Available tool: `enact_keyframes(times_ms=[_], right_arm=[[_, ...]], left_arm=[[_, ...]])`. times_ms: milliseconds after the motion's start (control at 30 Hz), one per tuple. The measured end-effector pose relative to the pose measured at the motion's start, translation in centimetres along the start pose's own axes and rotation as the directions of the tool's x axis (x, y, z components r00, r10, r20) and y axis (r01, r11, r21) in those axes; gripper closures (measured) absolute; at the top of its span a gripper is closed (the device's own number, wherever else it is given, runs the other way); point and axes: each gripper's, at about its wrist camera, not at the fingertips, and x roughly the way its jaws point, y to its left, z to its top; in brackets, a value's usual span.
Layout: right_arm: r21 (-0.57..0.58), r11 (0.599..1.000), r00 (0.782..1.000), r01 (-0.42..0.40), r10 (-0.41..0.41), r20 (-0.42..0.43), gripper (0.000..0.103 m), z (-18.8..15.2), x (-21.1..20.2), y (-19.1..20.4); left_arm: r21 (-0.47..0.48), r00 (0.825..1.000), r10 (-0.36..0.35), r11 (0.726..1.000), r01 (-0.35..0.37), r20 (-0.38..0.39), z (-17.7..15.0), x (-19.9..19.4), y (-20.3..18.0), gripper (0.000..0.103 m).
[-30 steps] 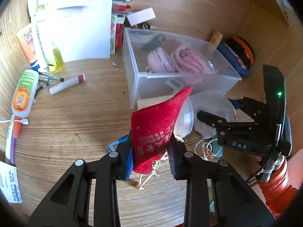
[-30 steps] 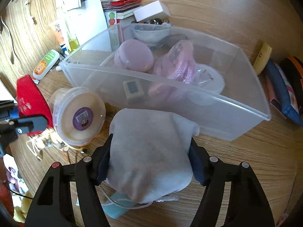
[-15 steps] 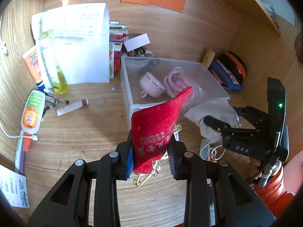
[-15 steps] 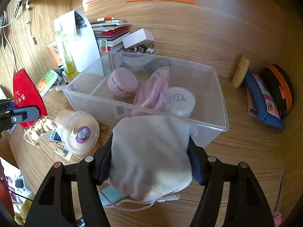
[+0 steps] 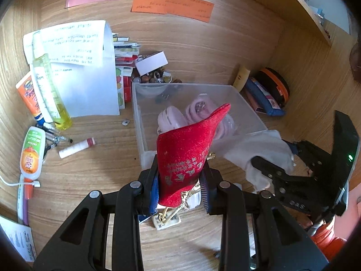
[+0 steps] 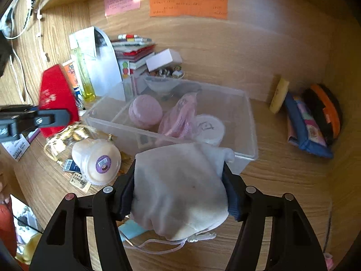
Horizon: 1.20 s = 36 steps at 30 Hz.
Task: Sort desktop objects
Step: 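Carry the red pouch and white cloth bag over the box and release them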
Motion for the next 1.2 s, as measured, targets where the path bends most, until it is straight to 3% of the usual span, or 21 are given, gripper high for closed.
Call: enact_keyframes(times_ms=[267,500,933,1200], right_arm=[[0.03,0.999,0.999,0.017,-0.018,0.034,0.041,1.3,-1.2,-1.1],[0.19,0.976,0.994,-0.109,0.106,0.026,0.041,2.7,-0.6,-4.9],[0.186,0.982,0.997,-0.032,0.017,0.078,0.041,7.1,-0.9,-7.2],[0.176,0.984,0.998,-0.012,0.001,0.062,0.041,9.1,2.3,-7.0]], left_arm=[[0.012,0.999,-0.003,1.0,0.002,0.034,1.3,-0.5,-0.6,0.073],[0.005,0.998,-0.024,1.0,0.024,0.05,2.6,-1.1,-0.1,0.073],[0.04,0.996,0.039,0.998,-0.042,0.079,6.4,-0.1,-0.4,0.073],[0.025,0.999,0.04,0.999,-0.041,0.017,7.2,3.6,0.5,0.073]])
